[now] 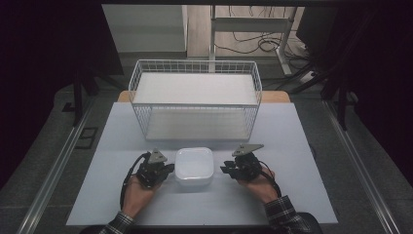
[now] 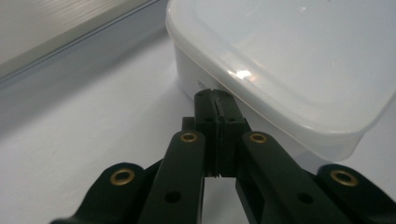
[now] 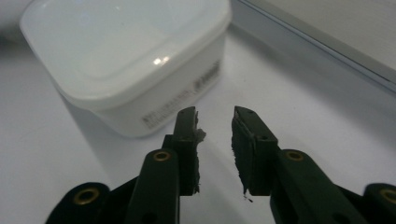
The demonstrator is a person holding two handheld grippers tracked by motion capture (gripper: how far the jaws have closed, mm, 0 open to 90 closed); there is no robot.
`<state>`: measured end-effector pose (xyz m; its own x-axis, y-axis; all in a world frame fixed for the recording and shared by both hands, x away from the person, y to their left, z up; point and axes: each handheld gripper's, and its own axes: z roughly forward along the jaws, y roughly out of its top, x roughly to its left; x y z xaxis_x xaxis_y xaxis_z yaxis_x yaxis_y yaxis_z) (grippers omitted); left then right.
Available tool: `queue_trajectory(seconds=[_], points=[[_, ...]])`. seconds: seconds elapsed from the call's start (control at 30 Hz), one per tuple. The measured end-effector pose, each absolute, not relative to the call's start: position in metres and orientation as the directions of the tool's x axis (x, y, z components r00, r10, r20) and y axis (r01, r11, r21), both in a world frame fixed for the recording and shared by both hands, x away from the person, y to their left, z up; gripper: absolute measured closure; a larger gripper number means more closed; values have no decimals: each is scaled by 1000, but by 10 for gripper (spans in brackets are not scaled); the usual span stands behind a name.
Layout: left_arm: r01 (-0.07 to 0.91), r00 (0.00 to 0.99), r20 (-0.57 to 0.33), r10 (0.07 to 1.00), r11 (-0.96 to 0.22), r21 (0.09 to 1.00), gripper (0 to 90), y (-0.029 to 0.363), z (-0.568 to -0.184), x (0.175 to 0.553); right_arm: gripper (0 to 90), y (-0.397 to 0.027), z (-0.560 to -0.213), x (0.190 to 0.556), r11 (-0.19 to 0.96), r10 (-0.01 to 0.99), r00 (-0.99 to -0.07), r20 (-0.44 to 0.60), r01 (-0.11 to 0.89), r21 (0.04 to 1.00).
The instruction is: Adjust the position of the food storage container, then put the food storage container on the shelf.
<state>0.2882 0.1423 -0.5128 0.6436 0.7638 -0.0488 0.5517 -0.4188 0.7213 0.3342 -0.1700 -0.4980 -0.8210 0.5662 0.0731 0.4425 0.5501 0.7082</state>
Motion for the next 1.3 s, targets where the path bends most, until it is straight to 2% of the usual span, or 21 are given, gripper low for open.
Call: queue_trajectory(seconds=[0.27, 0.33, 0.43, 0.5, 0.67, 0.83, 0.97, 1.23, 1.3], points=[[537, 643, -42, 765, -411, 736, 895, 130, -516, 297, 736, -170, -499, 326, 564, 556, -830, 52, 422, 709], [543, 638, -43, 769, -410, 733, 858, 133, -517, 298, 733, -170, -499, 325, 571, 554, -831, 53, 426, 702], [557, 620, -42, 784, -402, 727, 736, 142, -518, 298, 684, -174, -500, 324, 571, 572, -819, 38, 431, 698], [554, 616, -40, 787, -396, 732, 614, 148, -518, 297, 621, -179, -500, 325, 565, 583, -812, 36, 437, 700], [543, 614, -48, 788, -378, 750, 324, 156, -517, 296, 413, -193, -503, 328, 546, 614, -789, 15, 439, 714], [541, 604, -79, 793, -335, 771, 166, 163, -517, 295, 294, -201, -503, 329, 518, 630, -777, 16, 435, 736], [550, 608, -115, 786, -312, 774, 152, 167, -516, 294, 260, -202, -501, 329, 505, 628, -778, 25, 431, 748], [559, 599, -140, 788, -287, 778, 150, 174, -503, 293, 276, -198, -492, 329, 492, 620, -783, 48, 436, 754], [559, 613, -148, 776, -293, 776, 118, 173, -498, 292, 282, -196, -488, 328, 486, 619, -783, 59, 440, 755]])
